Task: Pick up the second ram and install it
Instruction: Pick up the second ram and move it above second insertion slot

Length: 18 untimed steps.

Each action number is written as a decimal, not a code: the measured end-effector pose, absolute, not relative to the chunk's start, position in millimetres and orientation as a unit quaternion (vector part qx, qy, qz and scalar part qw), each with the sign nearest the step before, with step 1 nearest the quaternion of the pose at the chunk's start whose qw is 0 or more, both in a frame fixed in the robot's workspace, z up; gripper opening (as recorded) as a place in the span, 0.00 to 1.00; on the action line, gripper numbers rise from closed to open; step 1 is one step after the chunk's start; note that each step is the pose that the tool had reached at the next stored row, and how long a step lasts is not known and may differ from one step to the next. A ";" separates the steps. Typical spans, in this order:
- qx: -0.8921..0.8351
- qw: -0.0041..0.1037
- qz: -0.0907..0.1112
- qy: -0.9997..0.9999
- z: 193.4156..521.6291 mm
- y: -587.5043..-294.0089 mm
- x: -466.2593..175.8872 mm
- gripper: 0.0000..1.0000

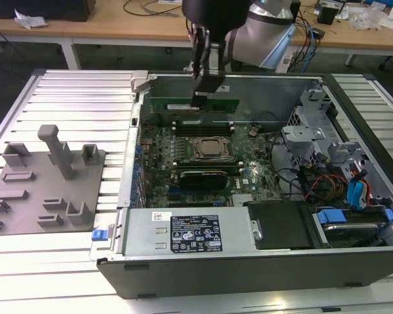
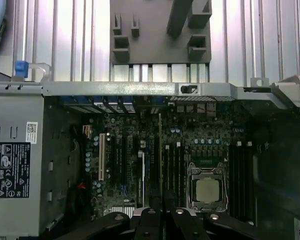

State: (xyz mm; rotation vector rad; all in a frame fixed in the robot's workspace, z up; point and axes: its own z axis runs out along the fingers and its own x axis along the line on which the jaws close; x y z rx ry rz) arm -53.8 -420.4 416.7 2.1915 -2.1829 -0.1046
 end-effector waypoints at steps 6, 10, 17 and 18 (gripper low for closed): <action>0.708 0.025 -0.035 -0.705 416.7 -420.4 -17.7 0.13; 0.708 0.026 -0.036 -0.705 416.7 -420.3 5.0 0.13; 0.708 0.027 -0.038 -0.705 416.5 -420.2 30.7 0.13; 0.708 0.027 -0.038 -0.705 416.5 -420.2 30.9 0.13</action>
